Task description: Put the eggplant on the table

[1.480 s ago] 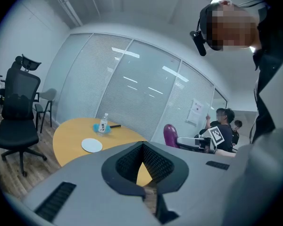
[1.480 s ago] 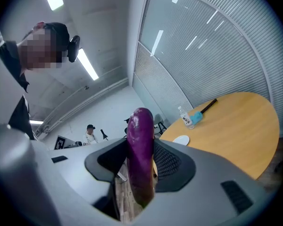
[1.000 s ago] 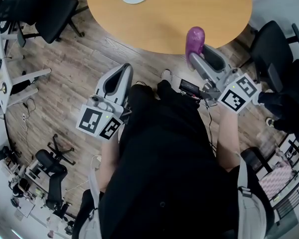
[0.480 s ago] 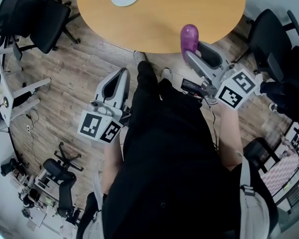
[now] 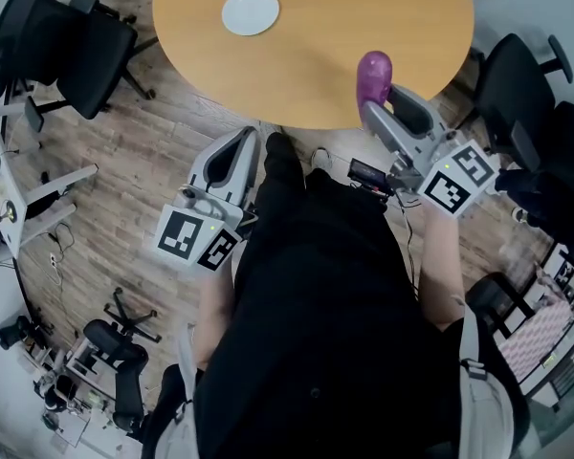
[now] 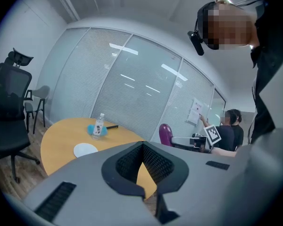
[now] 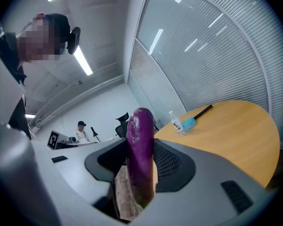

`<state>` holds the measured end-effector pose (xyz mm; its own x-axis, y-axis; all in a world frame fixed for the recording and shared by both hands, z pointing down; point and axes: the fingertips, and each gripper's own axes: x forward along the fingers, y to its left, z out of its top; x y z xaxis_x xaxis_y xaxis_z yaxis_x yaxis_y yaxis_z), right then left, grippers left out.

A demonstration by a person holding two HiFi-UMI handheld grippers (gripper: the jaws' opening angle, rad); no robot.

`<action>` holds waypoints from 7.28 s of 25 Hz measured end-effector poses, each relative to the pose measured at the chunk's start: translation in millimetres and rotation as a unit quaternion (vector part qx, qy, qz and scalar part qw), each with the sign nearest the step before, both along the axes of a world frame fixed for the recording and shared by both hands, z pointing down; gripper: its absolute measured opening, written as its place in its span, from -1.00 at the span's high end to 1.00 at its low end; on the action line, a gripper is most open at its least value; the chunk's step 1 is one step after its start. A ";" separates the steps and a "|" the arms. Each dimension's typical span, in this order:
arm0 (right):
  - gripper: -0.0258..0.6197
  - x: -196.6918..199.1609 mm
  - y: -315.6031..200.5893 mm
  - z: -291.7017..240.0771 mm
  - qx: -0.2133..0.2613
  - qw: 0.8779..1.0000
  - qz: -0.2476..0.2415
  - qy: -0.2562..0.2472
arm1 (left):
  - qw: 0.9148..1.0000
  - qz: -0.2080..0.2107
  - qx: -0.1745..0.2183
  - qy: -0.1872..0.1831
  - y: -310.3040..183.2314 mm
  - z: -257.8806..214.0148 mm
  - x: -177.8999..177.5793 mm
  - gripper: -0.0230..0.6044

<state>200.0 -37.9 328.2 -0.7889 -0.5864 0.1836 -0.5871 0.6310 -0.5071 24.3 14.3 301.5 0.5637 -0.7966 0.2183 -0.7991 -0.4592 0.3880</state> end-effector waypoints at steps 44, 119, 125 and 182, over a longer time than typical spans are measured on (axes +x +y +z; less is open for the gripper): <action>0.34 -212.7 -195.6 55.4 0.005 0.987 -0.030 0.160 | 0.991 0.124 -0.011 0.041 -189.1 22.7 -135.9 0.89; 0.34 -285.0 -280.9 292.1 0.065 0.807 -0.200 0.552 | 0.995 0.034 -0.079 0.050 -160.7 75.4 -193.9 0.89; 0.33 -282.7 -280.4 292.1 0.059 0.810 -0.198 0.548 | 0.995 0.032 -0.076 0.051 -160.4 73.8 -194.8 0.89; 0.59 -225.5 -182.5 80.0 0.249 0.836 -0.127 0.472 | 0.989 0.146 -0.015 0.024 -162.2 26.5 -110.6 0.89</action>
